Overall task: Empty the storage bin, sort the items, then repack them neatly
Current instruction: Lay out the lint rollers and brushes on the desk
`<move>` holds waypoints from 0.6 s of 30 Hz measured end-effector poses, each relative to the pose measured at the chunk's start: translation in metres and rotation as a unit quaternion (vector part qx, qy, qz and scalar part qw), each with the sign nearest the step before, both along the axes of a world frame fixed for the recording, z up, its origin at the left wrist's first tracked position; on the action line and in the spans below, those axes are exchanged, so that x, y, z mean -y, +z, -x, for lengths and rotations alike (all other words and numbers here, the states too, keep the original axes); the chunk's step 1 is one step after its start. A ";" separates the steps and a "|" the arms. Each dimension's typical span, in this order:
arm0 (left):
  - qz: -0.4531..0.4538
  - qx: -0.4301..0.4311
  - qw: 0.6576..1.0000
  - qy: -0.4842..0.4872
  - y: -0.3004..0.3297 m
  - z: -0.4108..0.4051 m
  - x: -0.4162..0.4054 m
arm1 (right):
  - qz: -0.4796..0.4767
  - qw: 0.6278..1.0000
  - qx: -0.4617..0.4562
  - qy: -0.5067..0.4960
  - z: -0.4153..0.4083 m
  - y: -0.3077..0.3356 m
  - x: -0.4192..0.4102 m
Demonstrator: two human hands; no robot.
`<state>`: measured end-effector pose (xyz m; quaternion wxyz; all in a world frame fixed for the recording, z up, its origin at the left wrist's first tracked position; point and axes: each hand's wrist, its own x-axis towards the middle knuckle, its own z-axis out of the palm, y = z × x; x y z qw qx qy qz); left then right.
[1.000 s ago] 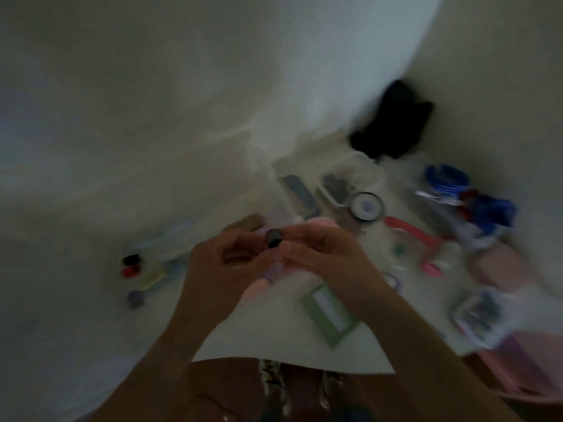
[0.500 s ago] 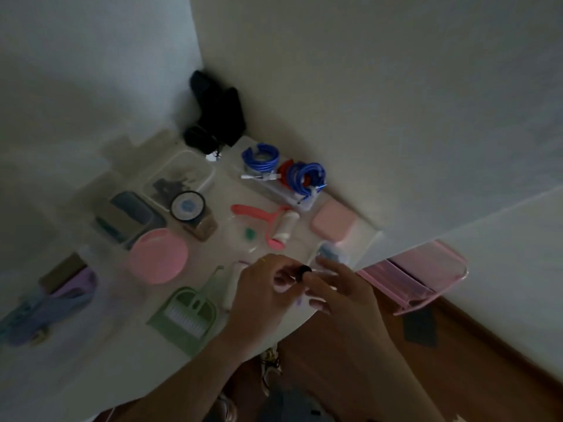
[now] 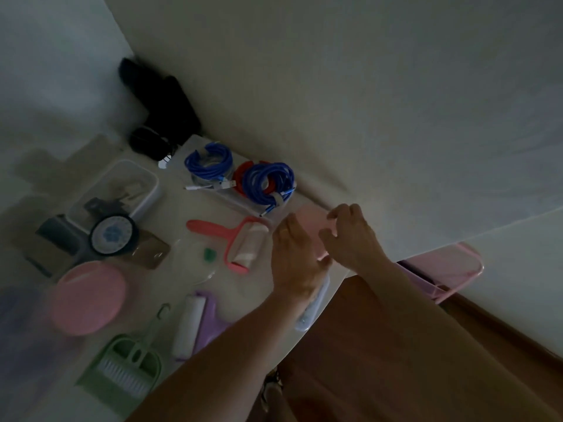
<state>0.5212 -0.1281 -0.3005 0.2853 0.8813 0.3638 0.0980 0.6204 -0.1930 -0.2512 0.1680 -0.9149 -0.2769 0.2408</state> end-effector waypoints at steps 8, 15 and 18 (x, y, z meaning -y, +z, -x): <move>-0.002 -0.050 0.998 0.045 -0.019 -0.015 -0.001 | 0.158 0.981 0.051 0.103 -0.019 -0.015 -0.023; 0.016 0.014 0.999 0.040 -0.032 -0.008 -0.005 | 0.161 0.972 0.101 0.135 -0.016 -0.019 -0.034; 0.020 0.026 0.998 0.045 -0.032 -0.006 -0.010 | 0.102 0.981 0.117 0.118 -0.017 -0.007 -0.023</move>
